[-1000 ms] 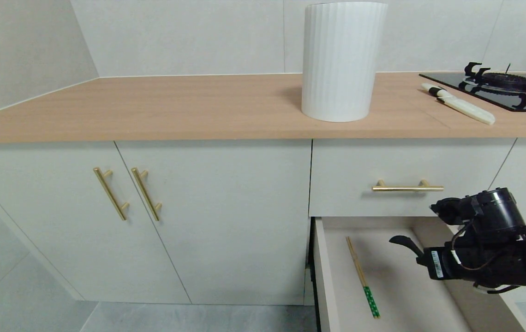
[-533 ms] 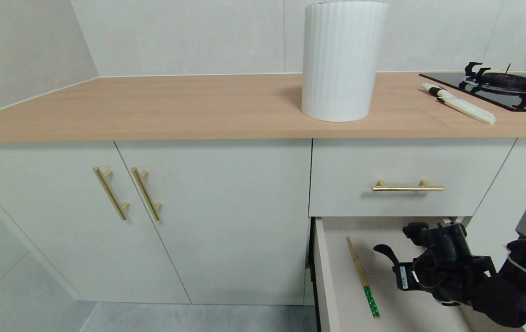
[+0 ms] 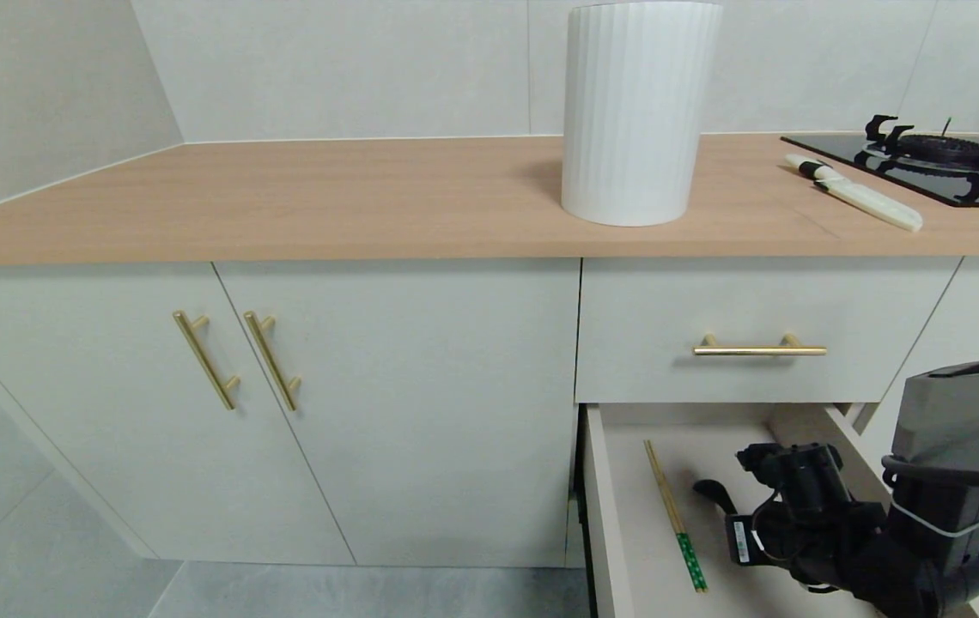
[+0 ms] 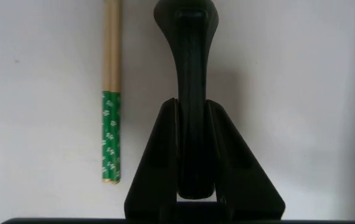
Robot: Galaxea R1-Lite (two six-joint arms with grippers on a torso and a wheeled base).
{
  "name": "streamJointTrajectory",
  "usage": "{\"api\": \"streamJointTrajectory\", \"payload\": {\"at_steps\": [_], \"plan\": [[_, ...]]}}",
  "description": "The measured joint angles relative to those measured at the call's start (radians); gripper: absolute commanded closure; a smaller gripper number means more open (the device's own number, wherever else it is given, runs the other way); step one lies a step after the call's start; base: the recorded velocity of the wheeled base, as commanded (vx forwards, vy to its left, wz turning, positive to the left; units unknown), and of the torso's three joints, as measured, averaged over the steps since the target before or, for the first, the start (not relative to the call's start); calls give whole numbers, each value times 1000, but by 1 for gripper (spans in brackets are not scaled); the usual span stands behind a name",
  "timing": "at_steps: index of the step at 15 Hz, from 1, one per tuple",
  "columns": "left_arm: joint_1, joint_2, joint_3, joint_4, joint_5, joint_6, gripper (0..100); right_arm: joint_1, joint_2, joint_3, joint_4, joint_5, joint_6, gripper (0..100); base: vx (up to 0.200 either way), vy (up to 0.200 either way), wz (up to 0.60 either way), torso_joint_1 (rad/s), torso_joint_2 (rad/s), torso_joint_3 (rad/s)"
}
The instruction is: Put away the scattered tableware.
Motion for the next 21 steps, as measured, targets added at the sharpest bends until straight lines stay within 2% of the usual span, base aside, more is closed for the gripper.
{"api": "streamJointTrajectory", "payload": {"at_steps": [5, 6, 14, 17, 21], "plan": [[0, 0, 0, 0, 0, 0, 0, -1, 7, -1, -1, 0, 6, 100, 0, 0, 0, 0, 0, 0], [0, 0, 0, 0, 0, 0, 0, -1, 7, -1, -1, 0, 6, 0, 0, 0, 0, 0, 0, 0], [0, 0, 0, 0, 0, 0, 0, -1, -9, 3, 0, 1, 21, 0, 0, 0, 0, 0, 0, 0], [0, 0, 0, 0, 0, 0, 0, -1, -93, 37, 17, 1, 20, 0, 0, 0, 0, 0, 0, 0], [0, 0, 0, 0, 0, 0, 0, -1, -335, 71, 201, 7, 21, 0, 0, 0, 0, 0, 0, 0]]}}
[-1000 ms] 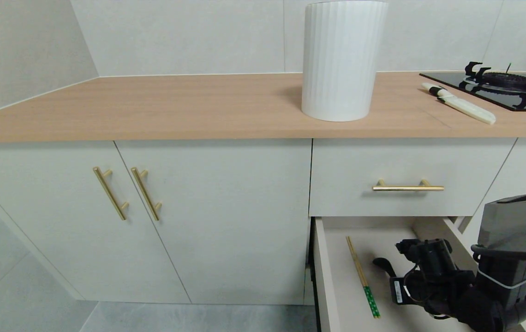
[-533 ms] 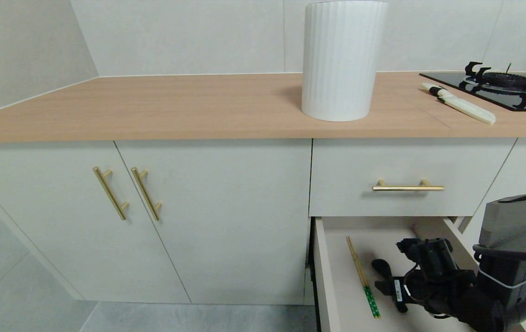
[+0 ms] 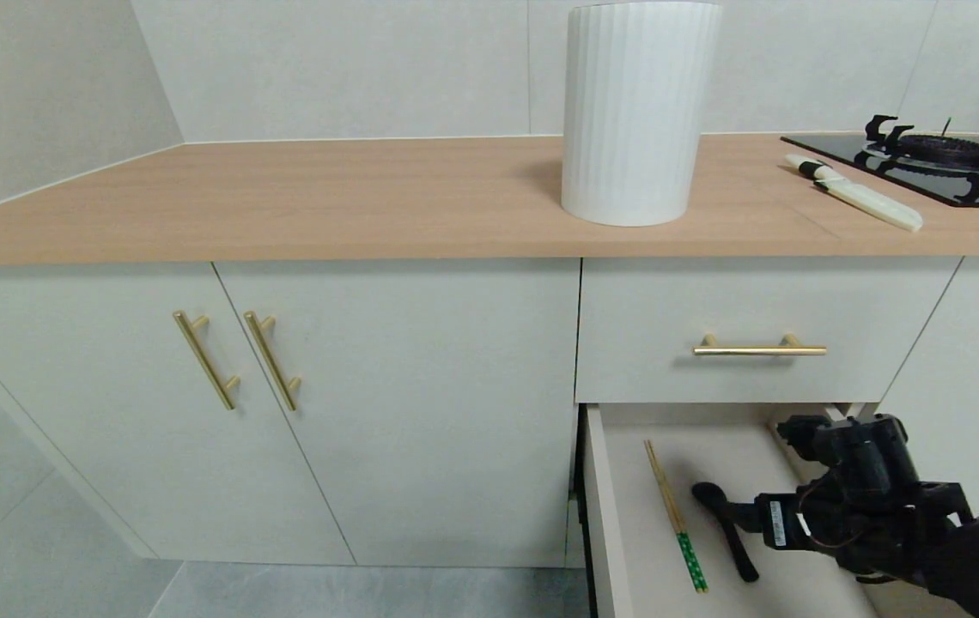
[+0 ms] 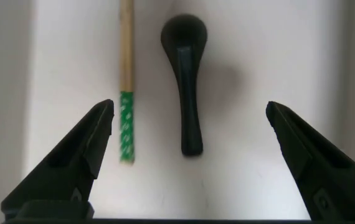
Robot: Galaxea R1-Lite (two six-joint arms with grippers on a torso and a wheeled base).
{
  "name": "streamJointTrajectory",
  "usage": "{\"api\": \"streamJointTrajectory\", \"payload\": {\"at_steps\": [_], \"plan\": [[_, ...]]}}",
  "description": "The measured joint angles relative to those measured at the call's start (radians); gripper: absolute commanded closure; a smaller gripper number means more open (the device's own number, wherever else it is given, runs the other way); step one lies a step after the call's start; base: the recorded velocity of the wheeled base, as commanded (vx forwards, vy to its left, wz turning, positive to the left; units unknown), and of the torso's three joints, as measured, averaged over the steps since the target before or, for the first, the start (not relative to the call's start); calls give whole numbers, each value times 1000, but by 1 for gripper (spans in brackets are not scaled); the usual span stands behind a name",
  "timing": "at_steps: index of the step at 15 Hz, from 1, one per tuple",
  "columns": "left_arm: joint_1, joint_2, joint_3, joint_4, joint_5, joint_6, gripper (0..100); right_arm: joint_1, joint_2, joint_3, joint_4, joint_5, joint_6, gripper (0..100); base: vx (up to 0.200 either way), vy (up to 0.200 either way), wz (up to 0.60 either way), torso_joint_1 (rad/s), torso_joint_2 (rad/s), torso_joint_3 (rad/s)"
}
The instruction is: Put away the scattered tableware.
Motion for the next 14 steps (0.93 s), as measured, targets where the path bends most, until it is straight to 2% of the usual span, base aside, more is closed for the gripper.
{"api": "streamJointTrajectory", "payload": {"at_steps": [4, 9, 11, 14], "plan": [[0, 0, 0, 0, 0, 0, 0, 14, -277, 9, 295, 17, 1, 0, 0, 0, 0, 0, 0, 0], [0, 0, 0, 0, 0, 0, 0, 90, -584, -109, 825, 77, -3, 0, 0, 0, 0, 0, 0, 0], [0, 0, 0, 1, 0, 1, 0, 140, -663, -145, 891, 84, -3, 0, 0, 0, 0, 0, 0, 0], [0, 0, 0, 1, 0, 0, 0, 164, -717, -157, 898, 85, -3, 0, 0, 0, 0, 0, 0, 0]]}}
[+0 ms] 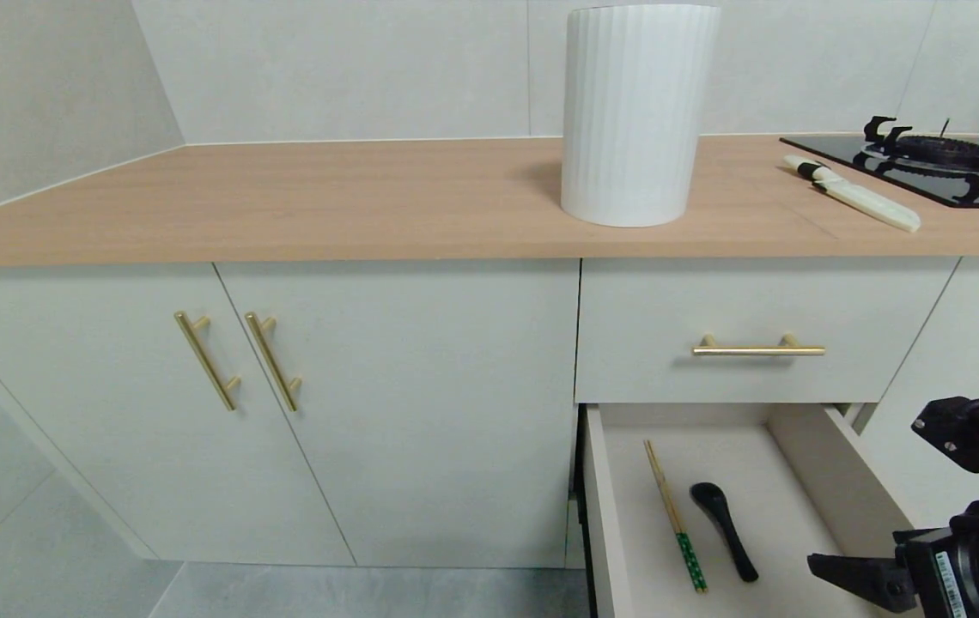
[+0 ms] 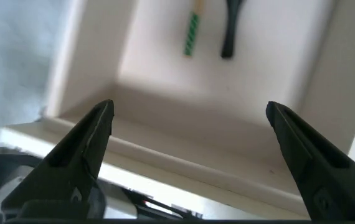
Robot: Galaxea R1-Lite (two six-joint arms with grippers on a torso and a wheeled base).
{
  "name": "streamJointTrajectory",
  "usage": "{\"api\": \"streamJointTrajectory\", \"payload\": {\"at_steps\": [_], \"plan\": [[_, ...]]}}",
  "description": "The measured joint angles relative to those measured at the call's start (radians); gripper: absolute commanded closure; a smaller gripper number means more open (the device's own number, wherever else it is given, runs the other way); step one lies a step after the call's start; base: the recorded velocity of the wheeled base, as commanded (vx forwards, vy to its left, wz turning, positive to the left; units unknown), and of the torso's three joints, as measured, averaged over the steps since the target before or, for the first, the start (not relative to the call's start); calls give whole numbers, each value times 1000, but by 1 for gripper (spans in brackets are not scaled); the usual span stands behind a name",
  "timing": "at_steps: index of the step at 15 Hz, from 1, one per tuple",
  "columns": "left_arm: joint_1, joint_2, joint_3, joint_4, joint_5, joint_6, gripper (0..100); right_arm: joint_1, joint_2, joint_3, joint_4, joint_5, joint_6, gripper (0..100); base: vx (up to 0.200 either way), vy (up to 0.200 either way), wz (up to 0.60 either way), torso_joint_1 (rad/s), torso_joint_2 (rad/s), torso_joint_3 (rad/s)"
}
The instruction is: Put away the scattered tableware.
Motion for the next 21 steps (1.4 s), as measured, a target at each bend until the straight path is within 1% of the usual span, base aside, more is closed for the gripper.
{"api": "streamJointTrajectory", "payload": {"at_steps": [1, 10, 15, 18, 21], "plan": [[0, 0, 0, 0, 0, -1, 0, 1, -8, -1, 1, 0, 0, 0, 0, 0, 0, 0, 0, 0], [0, 0, 0, 0, 0, 0, 0, 49, -21, 1, 69, 0, -1, 0, -200, 0, 0, 2, 2, 1], [0, 0, 0, 0, 0, -1, 0, 120, -1, 5, 146, 3, -1, 0, 0, 0, 0, 0, 0, 0], [0, 0, 0, 0, 0, 0, 0, 170, 62, 27, 149, 4, -1, 0, 0, 0, 0, 0, 0, 0], [0, 0, 0, 0, 0, 0, 0, 193, 156, 40, 144, 3, 4, 0, 0, 0, 0, 0, 0, 0]]}}
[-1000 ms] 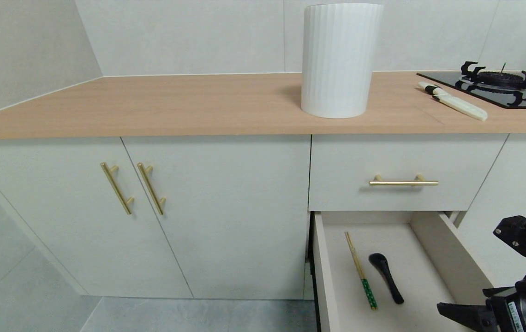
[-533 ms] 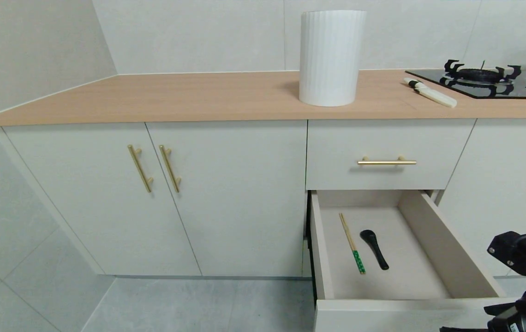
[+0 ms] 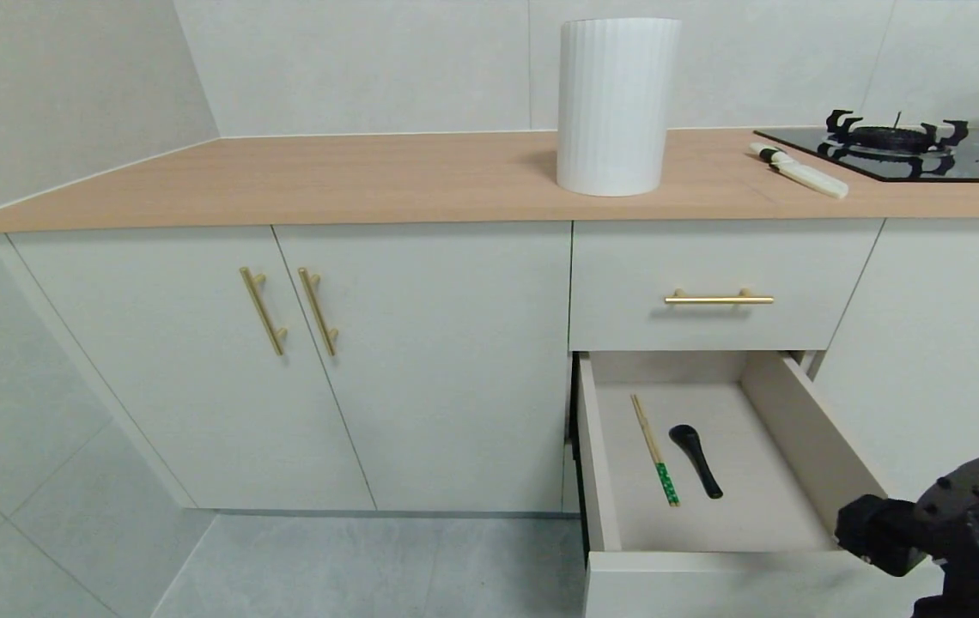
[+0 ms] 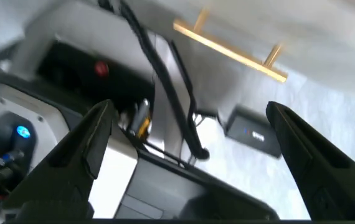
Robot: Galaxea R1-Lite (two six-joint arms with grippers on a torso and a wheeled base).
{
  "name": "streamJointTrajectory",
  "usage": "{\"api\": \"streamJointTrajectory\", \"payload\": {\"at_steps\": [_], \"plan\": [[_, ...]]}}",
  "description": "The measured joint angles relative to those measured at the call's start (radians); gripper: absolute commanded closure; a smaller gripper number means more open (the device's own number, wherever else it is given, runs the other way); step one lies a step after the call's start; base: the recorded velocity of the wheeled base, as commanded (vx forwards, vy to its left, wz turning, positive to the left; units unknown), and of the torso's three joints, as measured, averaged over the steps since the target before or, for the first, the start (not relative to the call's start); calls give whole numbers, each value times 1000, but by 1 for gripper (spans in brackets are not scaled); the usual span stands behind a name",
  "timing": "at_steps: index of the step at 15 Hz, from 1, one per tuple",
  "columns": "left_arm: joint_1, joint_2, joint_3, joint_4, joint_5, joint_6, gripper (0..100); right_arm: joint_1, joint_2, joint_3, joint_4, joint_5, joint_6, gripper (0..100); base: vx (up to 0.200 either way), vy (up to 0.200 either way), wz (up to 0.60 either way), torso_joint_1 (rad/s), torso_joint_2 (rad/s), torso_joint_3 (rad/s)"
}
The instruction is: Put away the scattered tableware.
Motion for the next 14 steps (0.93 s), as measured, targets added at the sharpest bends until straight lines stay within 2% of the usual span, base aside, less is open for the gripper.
{"api": "streamJointTrajectory", "payload": {"at_steps": [5, 8, 14], "plan": [[0, 0, 0, 0, 0, 0, 0, 2, 142, -8, -56, -23, 96, 0, 0, 0, 0, 0, 0, 0], [0, 0, 0, 0, 0, 0, 0, -2, 207, -18, -107, -122, 148, 0, 0, 0, 0, 0, 0, 0], [0, 0, 0, 0, 0, 0, 0, -17, 245, -19, -223, -172, 189, 0, 0, 0, 0, 0, 0, 0]]}}
